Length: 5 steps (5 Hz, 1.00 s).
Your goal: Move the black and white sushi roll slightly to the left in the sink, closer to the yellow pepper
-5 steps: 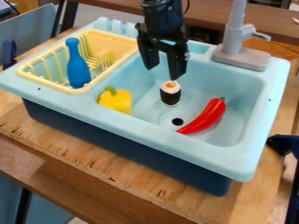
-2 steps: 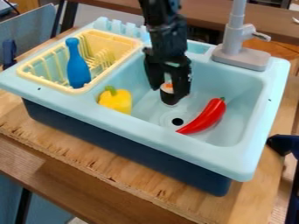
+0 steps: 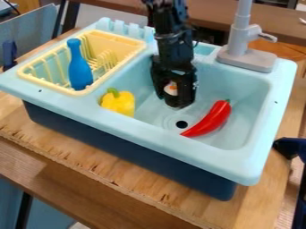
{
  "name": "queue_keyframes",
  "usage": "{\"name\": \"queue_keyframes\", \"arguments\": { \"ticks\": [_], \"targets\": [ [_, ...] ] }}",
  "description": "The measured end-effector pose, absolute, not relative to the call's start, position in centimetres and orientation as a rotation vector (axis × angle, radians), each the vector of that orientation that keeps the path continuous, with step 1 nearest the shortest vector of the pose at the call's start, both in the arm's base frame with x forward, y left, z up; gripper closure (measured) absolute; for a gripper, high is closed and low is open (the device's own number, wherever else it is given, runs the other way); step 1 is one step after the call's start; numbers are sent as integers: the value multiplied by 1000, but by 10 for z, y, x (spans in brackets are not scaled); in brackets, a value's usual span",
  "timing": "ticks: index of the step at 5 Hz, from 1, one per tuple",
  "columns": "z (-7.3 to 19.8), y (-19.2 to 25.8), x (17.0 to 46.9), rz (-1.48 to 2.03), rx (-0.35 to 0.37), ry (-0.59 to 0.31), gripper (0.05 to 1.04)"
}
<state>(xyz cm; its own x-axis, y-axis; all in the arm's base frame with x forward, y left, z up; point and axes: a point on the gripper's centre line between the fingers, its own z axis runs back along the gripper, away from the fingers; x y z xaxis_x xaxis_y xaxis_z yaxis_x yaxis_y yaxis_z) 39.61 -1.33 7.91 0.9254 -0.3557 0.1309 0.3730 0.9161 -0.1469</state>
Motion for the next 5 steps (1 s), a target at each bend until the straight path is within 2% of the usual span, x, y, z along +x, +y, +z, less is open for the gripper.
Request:
{"name": "queue_keyframes", "arguments": {
  "ticks": [1,2,4,5],
  "targets": [
    [81,-13,399,-380,-167,-109,402],
    [81,-12,399,-387,-163,-109,574],
    [93,-9,374,-369,-126,-123,607],
    [86,-7,367,-371,-111,-102,607]
  ]
}}
